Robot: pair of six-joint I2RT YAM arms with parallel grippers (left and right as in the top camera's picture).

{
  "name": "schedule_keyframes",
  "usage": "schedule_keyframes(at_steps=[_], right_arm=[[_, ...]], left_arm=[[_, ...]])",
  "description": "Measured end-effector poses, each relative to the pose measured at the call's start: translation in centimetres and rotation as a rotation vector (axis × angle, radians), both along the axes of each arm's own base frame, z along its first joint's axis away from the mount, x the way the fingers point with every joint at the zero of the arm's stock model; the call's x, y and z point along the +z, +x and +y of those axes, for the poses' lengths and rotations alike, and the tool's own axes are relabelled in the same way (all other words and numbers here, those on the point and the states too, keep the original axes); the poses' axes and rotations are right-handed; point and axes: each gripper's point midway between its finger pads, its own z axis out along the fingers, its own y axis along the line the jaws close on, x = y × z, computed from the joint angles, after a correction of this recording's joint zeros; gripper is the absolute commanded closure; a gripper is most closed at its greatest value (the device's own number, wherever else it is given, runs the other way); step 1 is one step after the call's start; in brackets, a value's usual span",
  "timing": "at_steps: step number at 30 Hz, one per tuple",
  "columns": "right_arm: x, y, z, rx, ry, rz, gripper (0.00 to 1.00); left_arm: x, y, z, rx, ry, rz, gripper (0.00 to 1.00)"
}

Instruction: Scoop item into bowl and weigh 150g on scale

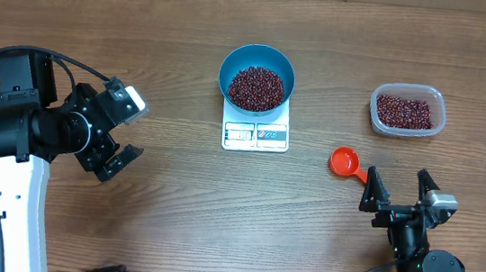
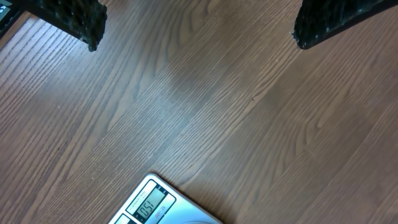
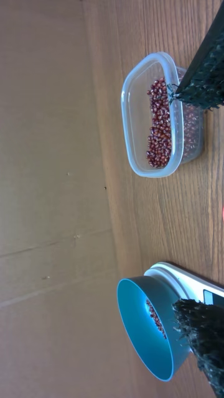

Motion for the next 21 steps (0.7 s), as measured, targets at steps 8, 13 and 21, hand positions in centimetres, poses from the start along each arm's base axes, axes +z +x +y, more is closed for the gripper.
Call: schedule_keyframes(at_steps=[8, 13, 21], right_arm=[[0.0, 0.0, 0.0, -0.001, -0.001, -0.002, 0.00], [0.0, 0.0, 0.0, 0.000, 0.000, -0.002, 0.00], [0.0, 0.0, 0.0, -0.001, -0.001, -0.002, 0.00]], left_arm=[[2.4, 4.2, 0.2, -0.029, 0.009, -0.214, 0.00], [4.0, 5.3, -1.1, -0.085, -0.055, -0.306, 0.00], [10.1, 9.4, -2.5, -0.213, -0.100, -0.649, 0.00]])
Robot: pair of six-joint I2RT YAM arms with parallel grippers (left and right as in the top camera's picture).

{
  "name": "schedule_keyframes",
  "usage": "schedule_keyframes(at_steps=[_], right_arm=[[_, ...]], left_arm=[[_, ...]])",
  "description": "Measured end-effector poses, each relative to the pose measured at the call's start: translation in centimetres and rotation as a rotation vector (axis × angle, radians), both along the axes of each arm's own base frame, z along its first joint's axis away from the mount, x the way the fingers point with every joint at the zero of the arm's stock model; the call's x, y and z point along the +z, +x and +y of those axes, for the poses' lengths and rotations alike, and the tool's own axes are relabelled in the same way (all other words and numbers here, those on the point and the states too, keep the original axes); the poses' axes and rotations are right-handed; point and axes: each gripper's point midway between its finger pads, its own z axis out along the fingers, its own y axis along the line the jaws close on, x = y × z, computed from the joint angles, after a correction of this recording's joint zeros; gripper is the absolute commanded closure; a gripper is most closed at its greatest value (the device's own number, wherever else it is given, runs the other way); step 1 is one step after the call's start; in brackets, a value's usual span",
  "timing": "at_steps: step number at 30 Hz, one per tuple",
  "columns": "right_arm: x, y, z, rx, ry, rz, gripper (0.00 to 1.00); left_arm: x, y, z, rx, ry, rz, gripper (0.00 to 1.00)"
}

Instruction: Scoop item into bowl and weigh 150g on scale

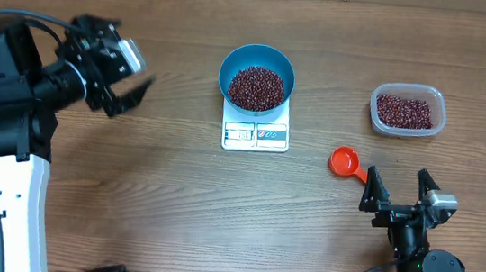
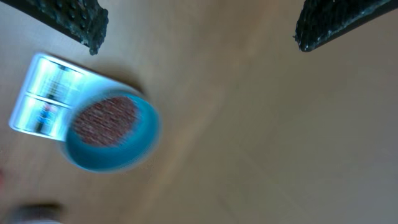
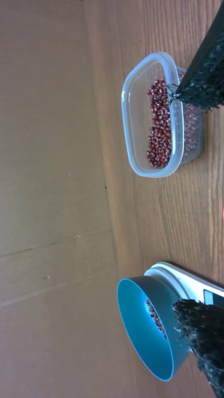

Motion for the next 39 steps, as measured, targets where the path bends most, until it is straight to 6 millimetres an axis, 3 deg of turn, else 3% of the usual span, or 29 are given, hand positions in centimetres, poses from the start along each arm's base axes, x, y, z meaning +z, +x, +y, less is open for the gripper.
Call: schedule_keyframes(at_steps=[6, 11, 16, 23, 32, 39], right_arm=[[0.0, 0.0, 0.0, 0.000, 0.000, 0.000, 0.00], [0.0, 0.0, 0.0, 0.000, 0.000, -0.001, 0.00], [0.0, 0.0, 0.0, 0.000, 0.000, -0.001, 0.00], [0.0, 0.0, 0.0, 0.000, 0.000, -0.001, 0.00], [0.0, 0.0, 0.0, 0.000, 0.000, -0.001, 0.00], [0.0, 0.0, 0.0, 0.000, 0.000, 0.000, 0.00]], left_arm=[[6.4, 3.5, 2.0, 0.157, -0.101, -0.225, 0.00], [6.9, 3.9, 2.6, 0.232, -0.198, -0.195, 0.00], [6.8, 2.9, 2.3, 0.246, -0.237, -0.150, 0.00], [11.5, -1.9, 1.1, 0.237, -0.261, -0.264, 0.00], [17.6, -10.4, -0.9, 0.214, -0.309, -0.455, 0.00], [20.6, -16.4, -2.3, 0.188, -0.336, -0.583, 0.00]])
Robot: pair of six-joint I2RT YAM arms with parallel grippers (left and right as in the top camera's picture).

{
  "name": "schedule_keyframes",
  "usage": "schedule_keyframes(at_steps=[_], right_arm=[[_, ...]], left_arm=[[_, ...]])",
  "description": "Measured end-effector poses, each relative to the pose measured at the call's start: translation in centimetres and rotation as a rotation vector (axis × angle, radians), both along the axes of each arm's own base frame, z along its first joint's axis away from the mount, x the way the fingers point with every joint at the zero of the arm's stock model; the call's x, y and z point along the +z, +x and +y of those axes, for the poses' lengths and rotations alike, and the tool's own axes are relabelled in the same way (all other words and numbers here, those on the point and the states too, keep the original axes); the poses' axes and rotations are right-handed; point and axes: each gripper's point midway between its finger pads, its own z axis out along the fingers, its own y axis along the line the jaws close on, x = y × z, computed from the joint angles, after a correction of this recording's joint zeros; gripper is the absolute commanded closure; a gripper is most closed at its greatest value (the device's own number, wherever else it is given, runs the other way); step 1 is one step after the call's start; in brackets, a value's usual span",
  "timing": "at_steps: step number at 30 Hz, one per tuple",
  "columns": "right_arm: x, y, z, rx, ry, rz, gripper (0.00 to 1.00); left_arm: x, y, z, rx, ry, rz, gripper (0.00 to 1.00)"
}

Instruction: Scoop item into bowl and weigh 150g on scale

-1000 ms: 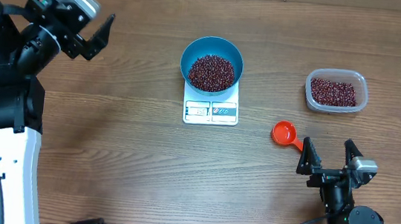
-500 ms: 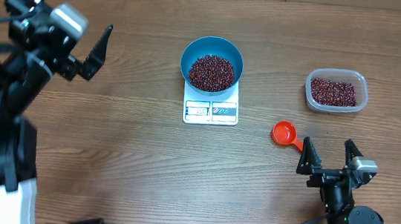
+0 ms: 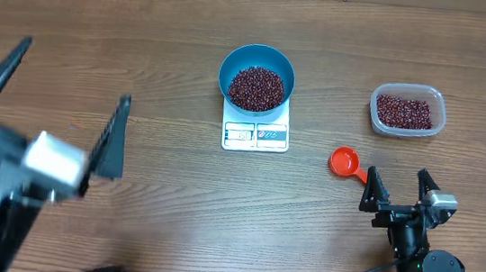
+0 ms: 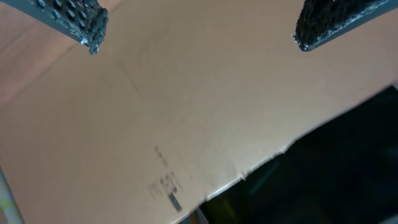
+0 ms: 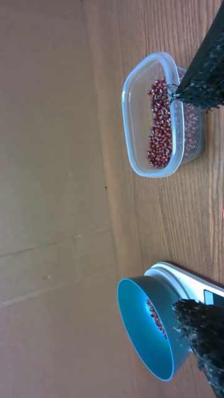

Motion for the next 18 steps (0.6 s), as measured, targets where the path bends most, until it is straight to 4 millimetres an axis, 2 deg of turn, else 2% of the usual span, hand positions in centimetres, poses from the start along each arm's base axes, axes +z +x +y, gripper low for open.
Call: schedule_keyframes(at_steps=[9, 18], right_arm=[[0.0, 0.0, 0.0, 0.000, 0.000, 0.000, 0.00], [0.0, 0.0, 0.0, 0.000, 0.000, 0.000, 0.00]], left_arm=[[2.6, -6.9, -1.7, -0.033, -0.049, -0.142, 0.00], [3.4, -13.5, -3.3, -0.060, -0.060, -0.266, 0.00]])
